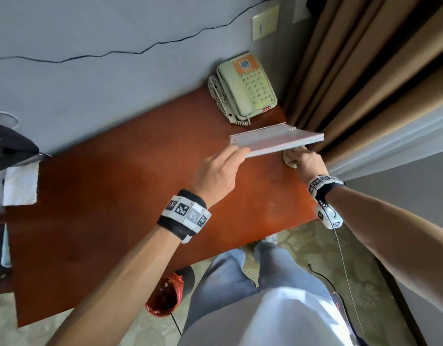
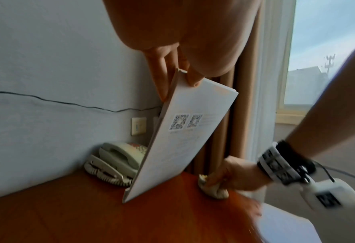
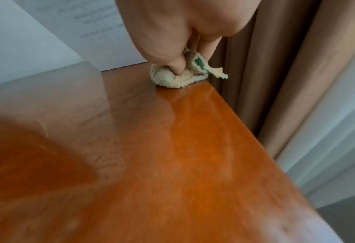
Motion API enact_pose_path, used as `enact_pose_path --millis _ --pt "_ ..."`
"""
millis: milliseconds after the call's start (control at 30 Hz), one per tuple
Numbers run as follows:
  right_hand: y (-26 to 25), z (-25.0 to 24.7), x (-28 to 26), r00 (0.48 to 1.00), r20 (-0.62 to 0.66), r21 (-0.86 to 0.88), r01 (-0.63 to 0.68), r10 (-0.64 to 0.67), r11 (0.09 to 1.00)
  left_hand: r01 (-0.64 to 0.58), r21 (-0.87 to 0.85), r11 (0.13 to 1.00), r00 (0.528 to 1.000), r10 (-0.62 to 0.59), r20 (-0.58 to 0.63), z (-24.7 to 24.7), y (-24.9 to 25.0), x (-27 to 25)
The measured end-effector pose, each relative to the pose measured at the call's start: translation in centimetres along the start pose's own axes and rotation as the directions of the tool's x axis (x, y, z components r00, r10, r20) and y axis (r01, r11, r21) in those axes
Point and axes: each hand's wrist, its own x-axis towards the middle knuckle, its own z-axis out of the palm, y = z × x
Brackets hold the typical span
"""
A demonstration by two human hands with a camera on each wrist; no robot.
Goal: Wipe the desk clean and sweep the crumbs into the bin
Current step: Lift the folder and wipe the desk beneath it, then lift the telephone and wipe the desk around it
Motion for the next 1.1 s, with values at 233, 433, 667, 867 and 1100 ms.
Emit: enact_pose_path --millis 233,433,667,867,1100 --pt "0.1 -1.8 -2.0 0.996 0.041 -0.010 0.082 -0.082 0.997 -0.172 0.046 0.984 0.979 0.165 0.122 1.9 1.3 -9.4" --pt "0.7 -1.7 0.8 0.993 0.035 -0.080 0.114 -0.112 0.990 -0.342 0.048 0.939 0.857 0.290 0.425 6.4 0.7 -16.6" --pt "-3.9 -2.4 7.8 0.998 0.051 -0.140 0.051 -0.044 0.989 -0.408 0.157 0.899 0.769 0.246 0.590 11.8 0.8 -19.1" --pt "-8.5 0.2 11.2 0.989 0.117 -0.156 0.104 -0.086 0.982 -0.181 0.149 0.972 0.710 0.025 0.704 12.7 -0.7 -18.2" --pt "-14.0 3.0 10.7 0.980 0.127 -0.071 0.162 -0.152 0.984 0.024 0.254 0.967 0.574 -0.221 0.789 11.5 -4.2 -13.8"
